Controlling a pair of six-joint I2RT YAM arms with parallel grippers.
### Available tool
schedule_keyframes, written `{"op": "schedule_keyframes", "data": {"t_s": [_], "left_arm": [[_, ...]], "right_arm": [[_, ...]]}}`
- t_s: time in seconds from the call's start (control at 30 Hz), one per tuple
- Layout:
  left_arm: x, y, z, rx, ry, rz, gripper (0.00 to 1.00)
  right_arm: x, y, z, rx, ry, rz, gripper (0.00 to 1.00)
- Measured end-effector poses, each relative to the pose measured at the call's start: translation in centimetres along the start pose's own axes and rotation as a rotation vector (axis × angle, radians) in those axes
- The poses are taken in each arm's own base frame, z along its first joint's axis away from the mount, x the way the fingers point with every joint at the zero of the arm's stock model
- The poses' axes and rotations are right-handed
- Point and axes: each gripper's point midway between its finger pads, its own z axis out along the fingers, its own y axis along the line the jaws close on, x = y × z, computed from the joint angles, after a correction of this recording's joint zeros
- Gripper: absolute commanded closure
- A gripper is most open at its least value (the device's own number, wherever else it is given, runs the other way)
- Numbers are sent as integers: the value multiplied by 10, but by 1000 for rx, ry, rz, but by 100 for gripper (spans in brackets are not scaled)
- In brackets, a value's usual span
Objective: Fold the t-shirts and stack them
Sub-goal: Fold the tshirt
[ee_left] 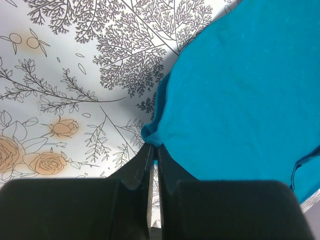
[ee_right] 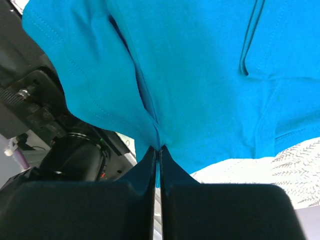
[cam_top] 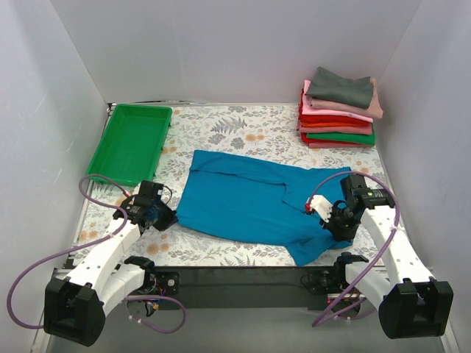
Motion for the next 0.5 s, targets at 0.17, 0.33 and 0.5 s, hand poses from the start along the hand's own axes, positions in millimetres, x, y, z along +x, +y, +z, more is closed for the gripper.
{"op": "schedule_keyframes", "data": {"t_s": [0.17,0.33,0.5], "left_arm": [[1,0,0,1,3,0,100],[1,0,0,2,6,0,100],[1,-1,-1,3,6,0,100]], "right_arm": [[1,4,-4,-12,-6,8,99],[-7,-3,-16,12,-36,17,99],[-16,-10,-26,27,-68,18,99]]}}
